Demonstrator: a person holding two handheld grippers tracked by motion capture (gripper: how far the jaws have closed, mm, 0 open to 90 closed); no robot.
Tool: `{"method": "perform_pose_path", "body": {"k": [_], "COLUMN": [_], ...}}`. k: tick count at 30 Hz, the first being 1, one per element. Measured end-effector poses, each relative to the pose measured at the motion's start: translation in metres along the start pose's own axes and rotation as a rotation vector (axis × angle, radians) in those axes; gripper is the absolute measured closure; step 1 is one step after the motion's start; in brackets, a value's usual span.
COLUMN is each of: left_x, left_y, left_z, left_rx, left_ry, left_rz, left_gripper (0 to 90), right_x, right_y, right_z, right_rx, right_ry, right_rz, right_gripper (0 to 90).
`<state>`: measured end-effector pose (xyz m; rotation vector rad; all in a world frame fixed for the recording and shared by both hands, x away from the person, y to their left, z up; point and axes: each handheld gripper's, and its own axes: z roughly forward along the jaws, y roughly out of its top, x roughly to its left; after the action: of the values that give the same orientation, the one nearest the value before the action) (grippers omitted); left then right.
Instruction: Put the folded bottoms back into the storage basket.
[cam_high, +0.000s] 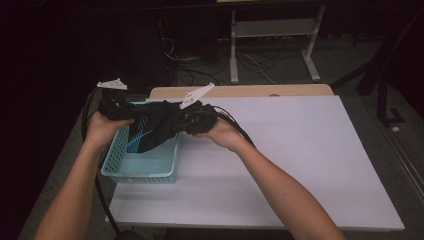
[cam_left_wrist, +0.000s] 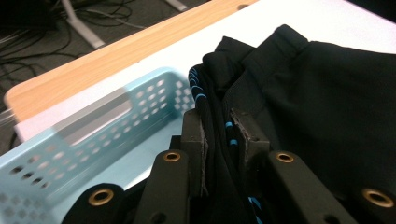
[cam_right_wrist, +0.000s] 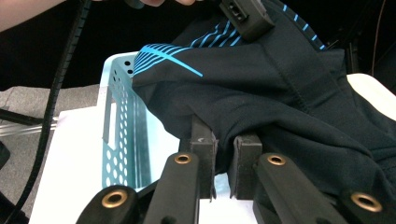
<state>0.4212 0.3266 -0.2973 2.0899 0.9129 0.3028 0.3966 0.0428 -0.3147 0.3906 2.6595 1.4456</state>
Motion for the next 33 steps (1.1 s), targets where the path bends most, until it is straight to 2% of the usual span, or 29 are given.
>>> {"method": "perform_pose_path", "body": {"k": [8,14,20,27,30,33], "left_x": [0.018,0.027,0.031,0.034,0.035,0.034], "left_y": [-0.014,-0.023,-0.034,-0.045,-0.048,-0.051], "left_z": [-0.009,-0.006,0.005,0.016,0.019,0.024], "left_rx": [0.003,0.027,0.059,0.090,0.106,0.120], "left_ry": [0.061,0.093,0.098,0.101,0.088,0.071], "left_rz": [-0.037,-0.059,-0.088,-0.111,-0.111,-0.109], "left_gripper": [76.5,76.5,76.4,76.4,76.4,76.3], "right_x": [-0.001,-0.003,-0.005,-0.001,0.001,0.003], "right_y": [0.010,0.007,-0.001,-0.007,-0.010,-0.012], "right_z": [0.029,0.048,0.063,0.077,0.080,0.079], "right_rx": [0.019,0.044,0.055,0.099,0.119,0.126], "right_ry": [0.007,0.020,0.035,0.055,0.075,0.099], "right_rz": [-0.008,-0.001,0.017,0.006,0.008,0.007], "right_gripper": [81.9,81.8,81.8,80.9,77.9,70.0]}}
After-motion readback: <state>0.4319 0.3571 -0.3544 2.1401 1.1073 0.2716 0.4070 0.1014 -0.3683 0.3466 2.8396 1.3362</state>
